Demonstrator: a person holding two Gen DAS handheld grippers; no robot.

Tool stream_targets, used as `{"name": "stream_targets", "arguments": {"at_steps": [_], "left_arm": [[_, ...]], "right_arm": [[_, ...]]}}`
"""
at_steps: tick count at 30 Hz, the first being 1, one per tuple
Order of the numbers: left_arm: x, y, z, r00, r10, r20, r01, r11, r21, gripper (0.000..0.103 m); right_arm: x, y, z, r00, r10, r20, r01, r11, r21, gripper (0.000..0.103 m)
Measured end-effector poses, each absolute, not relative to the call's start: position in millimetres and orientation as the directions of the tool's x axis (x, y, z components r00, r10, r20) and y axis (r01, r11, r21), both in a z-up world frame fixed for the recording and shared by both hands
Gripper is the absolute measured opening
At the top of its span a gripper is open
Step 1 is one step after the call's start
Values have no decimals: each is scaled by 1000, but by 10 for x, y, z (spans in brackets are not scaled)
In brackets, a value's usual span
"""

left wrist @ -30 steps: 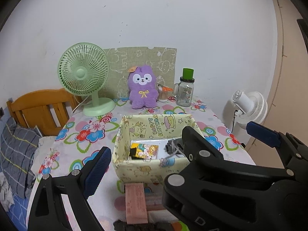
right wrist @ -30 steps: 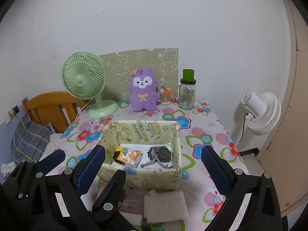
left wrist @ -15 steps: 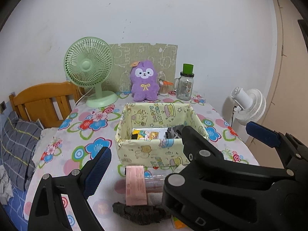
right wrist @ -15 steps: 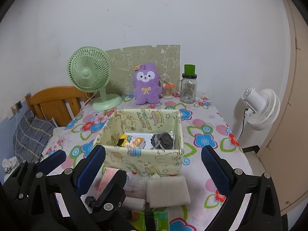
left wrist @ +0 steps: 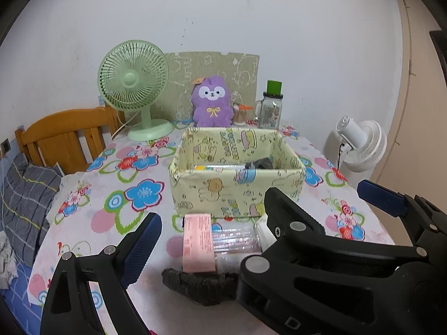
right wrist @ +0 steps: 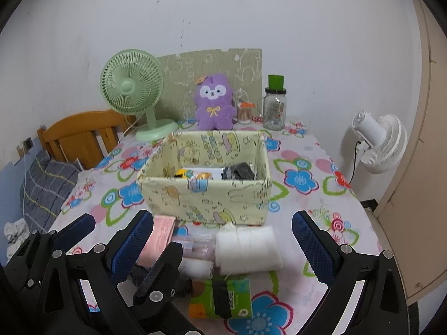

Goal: Organize soft objects
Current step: 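Withdraw both tools from the box back toward the remaining pile, then grasp the black plastic bundle with the left tool while the right tool grasps the green tissue pack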

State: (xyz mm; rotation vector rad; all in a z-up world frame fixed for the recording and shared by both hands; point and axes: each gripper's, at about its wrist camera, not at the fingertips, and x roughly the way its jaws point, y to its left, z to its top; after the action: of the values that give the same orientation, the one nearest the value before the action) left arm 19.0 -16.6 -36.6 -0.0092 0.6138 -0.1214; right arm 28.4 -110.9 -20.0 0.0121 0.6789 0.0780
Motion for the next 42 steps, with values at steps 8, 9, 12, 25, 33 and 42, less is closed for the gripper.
{"name": "stream_targets", "arguments": {"at_steps": [8,9,12,25,33,42], "left_arm": [[131,-118,-603,787,-136,-601,127,990,-57,95],[126,-105,-642,784,-136,-605,127,990,-59,95],[123,-87,-714,777,-136,-615,126,990,-61,95],[99,-12,-1058,750,-137,-646,135,989,-54,95],[172,-17,-1222,721,-138,-679,136,989,-56,93],[188,-24,-1302,722,-123,-681,127,991,-44,87]], "right_arm": [[204,-1077,-433,760,70,-646,-58,998,40,101],[194,-1072,-472,755,72,-652,-60,997,40,101],[178,-1055,-544,749,75,-659,-62,997,42,101],[88,-1018,-904,720,82,-689,-67,997,48,101],[113,-1047,-1064,691,71,-719,-50,997,50,101],[194,-1044,-1169,665,72,-744,-48,997,53,101]]}}
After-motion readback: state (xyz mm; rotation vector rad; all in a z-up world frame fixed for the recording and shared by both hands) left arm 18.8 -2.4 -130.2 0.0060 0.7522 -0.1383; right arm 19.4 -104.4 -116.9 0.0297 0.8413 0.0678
